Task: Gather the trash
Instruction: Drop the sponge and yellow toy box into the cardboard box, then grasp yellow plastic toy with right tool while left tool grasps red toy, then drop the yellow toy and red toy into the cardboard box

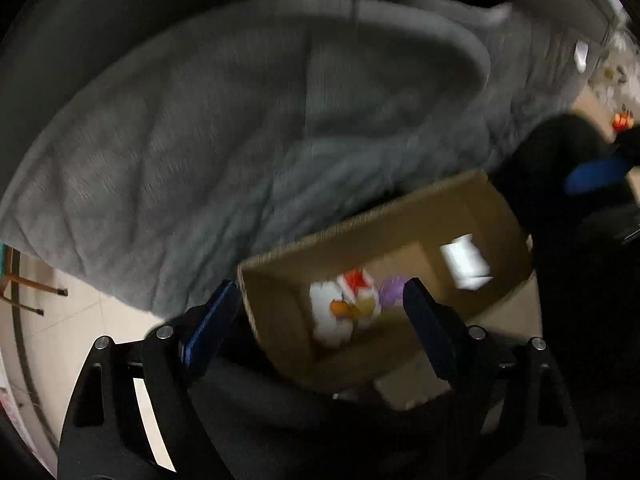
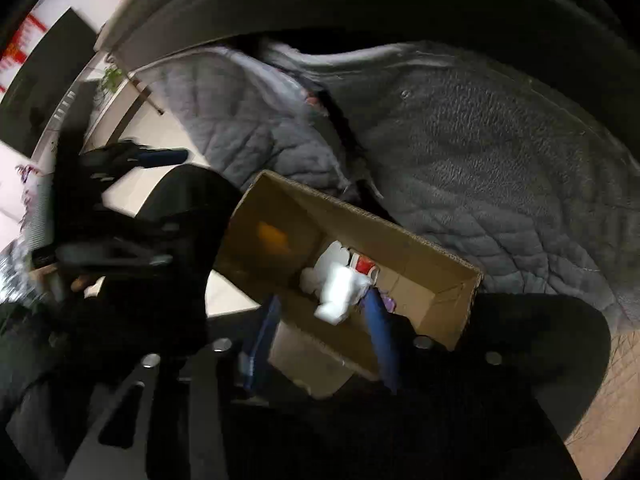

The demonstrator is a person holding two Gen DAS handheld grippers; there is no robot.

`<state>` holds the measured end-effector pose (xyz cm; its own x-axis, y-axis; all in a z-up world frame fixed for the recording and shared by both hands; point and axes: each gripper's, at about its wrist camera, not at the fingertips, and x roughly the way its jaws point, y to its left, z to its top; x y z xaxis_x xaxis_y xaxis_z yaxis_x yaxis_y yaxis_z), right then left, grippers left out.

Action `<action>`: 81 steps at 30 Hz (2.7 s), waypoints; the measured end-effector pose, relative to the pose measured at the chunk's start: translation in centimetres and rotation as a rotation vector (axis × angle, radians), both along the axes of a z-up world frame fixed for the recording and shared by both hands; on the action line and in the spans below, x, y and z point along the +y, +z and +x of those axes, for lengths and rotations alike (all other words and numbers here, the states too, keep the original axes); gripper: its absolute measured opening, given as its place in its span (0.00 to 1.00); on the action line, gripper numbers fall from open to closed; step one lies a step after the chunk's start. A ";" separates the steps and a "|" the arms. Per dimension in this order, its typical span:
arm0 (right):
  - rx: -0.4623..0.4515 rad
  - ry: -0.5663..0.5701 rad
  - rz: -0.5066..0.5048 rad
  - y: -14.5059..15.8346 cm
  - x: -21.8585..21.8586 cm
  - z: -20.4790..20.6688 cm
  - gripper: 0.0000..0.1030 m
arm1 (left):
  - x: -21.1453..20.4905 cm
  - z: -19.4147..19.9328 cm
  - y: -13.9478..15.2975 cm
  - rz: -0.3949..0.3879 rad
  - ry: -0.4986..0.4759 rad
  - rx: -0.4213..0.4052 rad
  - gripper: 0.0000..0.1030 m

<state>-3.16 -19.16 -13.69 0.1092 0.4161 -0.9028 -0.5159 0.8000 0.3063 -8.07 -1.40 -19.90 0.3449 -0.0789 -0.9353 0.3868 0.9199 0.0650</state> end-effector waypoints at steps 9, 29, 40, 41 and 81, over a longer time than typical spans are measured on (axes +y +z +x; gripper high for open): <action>-0.519 -0.040 0.212 18.8 -0.7 8.3 0.65 | 0.4 -2.3 10.1 -0.183 -0.107 -0.195 0.81; -0.366 -0.264 0.322 17.1 -1.3 21.0 0.45 | -0.8 5.7 20.2 -0.215 -0.041 -0.488 0.87; -0.394 -0.433 0.345 14.8 -11.0 10.6 0.45 | -3.8 20.1 18.8 -0.153 0.123 -0.333 0.88; -0.390 -0.432 0.342 14.5 -11.0 10.5 0.45 | -3.8 20.9 18.4 -0.170 0.155 -0.311 0.88; -0.213 -0.020 0.203 10.5 -4.5 -0.8 0.60 | -0.4 -2.9 4.8 -0.052 -0.122 -0.077 0.87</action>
